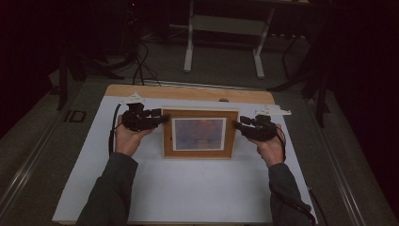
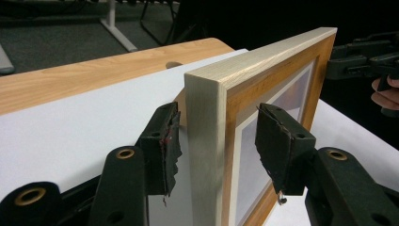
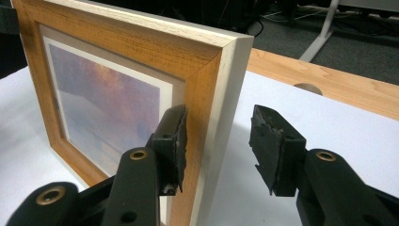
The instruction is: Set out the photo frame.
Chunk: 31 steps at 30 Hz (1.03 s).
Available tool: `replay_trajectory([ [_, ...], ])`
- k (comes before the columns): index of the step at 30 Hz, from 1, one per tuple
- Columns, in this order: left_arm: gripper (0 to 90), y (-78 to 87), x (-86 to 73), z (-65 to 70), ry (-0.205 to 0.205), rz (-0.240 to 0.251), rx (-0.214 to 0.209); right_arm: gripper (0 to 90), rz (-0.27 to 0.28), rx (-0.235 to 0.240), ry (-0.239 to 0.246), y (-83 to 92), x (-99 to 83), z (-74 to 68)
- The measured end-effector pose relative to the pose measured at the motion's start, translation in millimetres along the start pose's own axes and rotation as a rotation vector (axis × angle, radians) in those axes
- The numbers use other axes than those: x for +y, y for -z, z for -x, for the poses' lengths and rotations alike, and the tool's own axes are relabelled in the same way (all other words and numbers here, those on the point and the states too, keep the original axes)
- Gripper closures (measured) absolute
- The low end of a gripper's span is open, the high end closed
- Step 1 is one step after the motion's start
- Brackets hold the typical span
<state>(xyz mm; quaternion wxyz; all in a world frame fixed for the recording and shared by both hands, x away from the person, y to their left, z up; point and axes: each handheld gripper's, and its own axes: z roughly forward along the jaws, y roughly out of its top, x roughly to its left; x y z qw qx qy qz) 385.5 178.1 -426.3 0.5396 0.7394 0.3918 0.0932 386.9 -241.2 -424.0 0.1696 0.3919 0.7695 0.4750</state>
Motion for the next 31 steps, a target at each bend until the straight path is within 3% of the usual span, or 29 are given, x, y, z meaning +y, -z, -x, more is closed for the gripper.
replay_trajectory([
  [16,51.0,16.8,-4.5,-2.4,-0.005,-0.015,0.031,58.4,-0.015,-0.002,-0.010,8.2,-7.8,6.7],
  [23,50.9,25.0,-12.9,-5.4,0.008,0.005,0.035,60.7,-0.018,-0.013,-0.010,8.3,-14.3,8.9],
  [29,50.1,35.7,-22.0,-11.2,0.023,0.022,0.075,61.3,-0.032,-0.024,-0.028,9.2,-23.2,14.6],
  [30,50.1,37.9,-25.9,-13.2,0.029,0.013,0.112,61.3,-0.036,-0.027,-0.034,9.1,-25.6,16.1],
  [31,50.1,37.9,-25.9,-13.2,0.029,0.013,0.112,61.3,-0.036,-0.027,-0.034,9.1,-25.6,16.1],
])
